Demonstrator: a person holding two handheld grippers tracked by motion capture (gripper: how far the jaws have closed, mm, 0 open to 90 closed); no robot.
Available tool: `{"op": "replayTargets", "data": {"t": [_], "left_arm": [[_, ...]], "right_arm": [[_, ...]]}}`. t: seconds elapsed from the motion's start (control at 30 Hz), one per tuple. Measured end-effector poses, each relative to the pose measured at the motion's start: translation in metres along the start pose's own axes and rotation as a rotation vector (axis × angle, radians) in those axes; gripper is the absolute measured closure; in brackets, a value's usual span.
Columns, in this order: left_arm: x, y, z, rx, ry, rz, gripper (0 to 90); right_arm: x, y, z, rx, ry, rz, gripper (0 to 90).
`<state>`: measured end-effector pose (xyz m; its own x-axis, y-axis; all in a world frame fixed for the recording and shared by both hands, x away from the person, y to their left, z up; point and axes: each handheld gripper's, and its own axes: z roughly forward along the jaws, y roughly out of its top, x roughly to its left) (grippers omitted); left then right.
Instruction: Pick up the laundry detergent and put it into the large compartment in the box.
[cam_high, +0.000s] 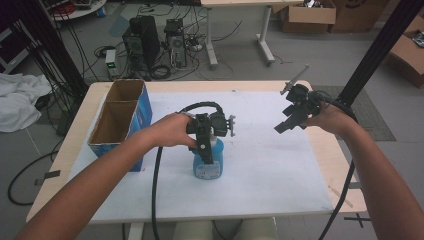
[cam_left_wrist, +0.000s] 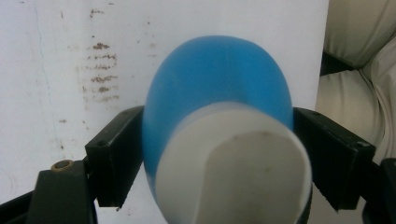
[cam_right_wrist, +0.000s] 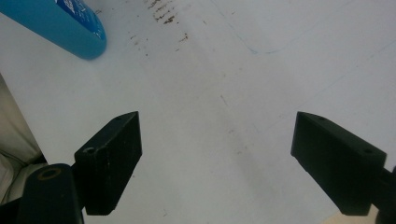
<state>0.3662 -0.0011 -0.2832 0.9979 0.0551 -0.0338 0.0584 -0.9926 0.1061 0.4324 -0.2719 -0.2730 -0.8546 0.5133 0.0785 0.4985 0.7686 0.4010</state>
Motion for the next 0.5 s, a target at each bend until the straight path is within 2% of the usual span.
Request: {"op": "replayTargets", "data": {"t": [0.5], "left_arm": [[0.0015,-0.0011,-0.0011,-0.012,-0.004,-0.006,28.5]], "right_arm": [[-0.0005,0.0001,0.0000,-0.005,0.003,0.002,16.1]]}}
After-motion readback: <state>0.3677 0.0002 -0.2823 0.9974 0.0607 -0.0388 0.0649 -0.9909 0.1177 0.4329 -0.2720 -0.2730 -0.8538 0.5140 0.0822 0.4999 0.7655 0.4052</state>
